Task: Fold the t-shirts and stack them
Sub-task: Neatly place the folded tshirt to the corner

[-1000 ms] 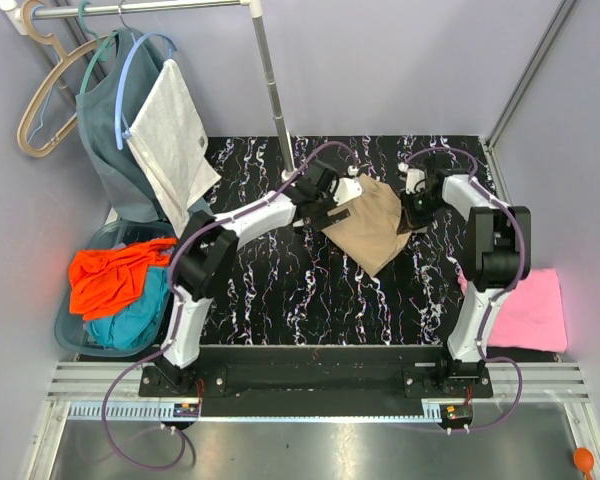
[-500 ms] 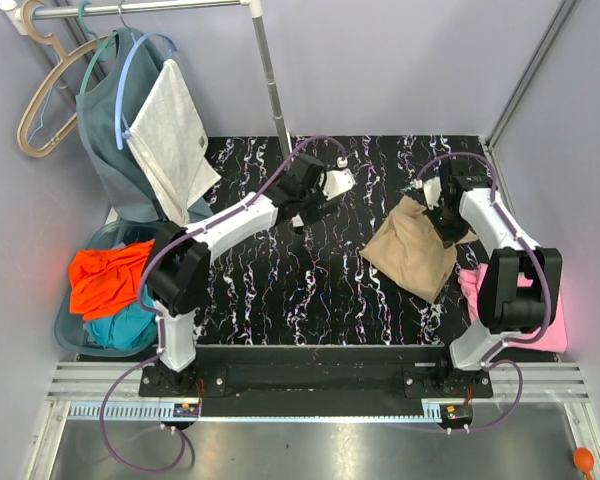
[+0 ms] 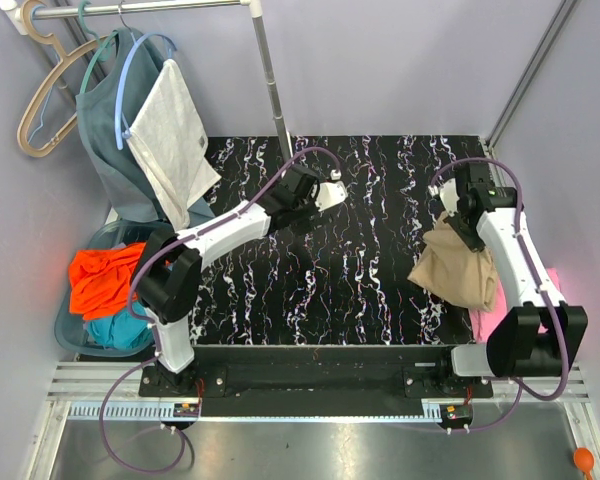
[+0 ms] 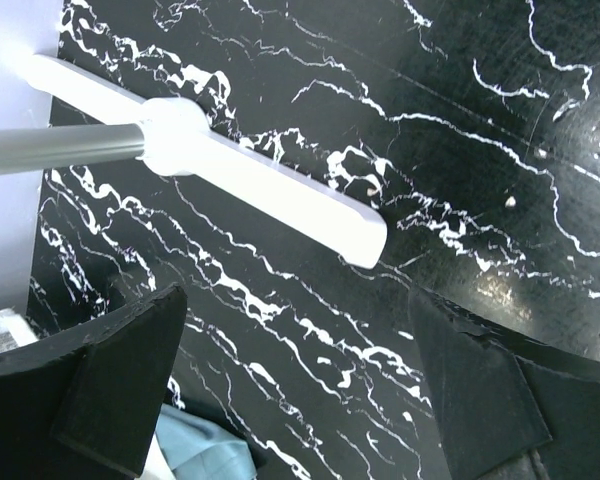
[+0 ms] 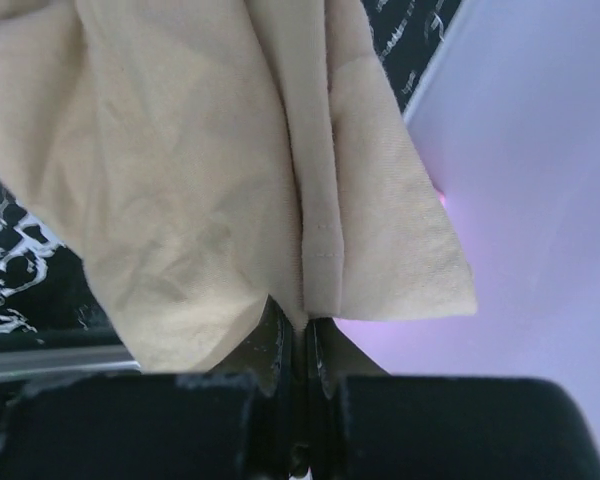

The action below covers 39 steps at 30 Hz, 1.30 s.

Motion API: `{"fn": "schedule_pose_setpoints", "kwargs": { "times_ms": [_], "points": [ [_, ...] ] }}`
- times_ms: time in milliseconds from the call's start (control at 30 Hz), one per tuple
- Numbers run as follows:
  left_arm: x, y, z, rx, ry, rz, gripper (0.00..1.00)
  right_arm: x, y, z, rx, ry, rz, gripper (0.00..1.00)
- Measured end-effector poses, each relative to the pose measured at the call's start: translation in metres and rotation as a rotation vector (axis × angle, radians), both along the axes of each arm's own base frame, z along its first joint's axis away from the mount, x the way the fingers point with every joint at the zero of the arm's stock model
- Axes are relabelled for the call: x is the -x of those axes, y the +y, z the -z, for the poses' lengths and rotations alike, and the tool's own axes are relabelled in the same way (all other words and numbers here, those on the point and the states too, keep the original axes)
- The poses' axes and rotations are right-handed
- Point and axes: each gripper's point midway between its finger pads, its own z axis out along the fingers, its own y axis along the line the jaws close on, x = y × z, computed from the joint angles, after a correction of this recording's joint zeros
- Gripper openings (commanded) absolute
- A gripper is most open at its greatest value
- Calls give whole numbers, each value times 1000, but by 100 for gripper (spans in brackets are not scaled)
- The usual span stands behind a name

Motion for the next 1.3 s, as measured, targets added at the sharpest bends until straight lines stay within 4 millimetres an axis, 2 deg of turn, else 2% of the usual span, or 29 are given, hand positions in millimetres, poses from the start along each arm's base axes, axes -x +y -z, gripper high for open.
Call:
{"fn": "schedule_pose_setpoints", "kwargs": {
  "times_ms": [233, 433, 633, 767, 867, 1167, 1300],
  "points": [
    [1, 5, -9, -6, -23, -5, 99, 24, -22, -25, 120, -19, 7, 0],
    [1, 7, -11, -16, -32, -3, 99, 58, -56, -42, 234, -26, 87, 0],
    [0, 7, -12, -19, -35, -3, 99, 89, -82, -34, 333, 68, 139, 0],
    [1, 7, -12, -20, -34, -2, 99, 99, -94, -19, 394, 142, 142, 0],
    [1, 7, -12, -20, -33, -2, 99, 100, -101, -10, 429, 182, 143, 0],
    [1, 8, -11, -21, -32, -2, 99, 66, -122, 10, 537, 208, 139, 0],
    [4, 10, -14, -20, -34, -2, 99, 58, -134, 21, 588, 236, 146, 0]
  ]
}}
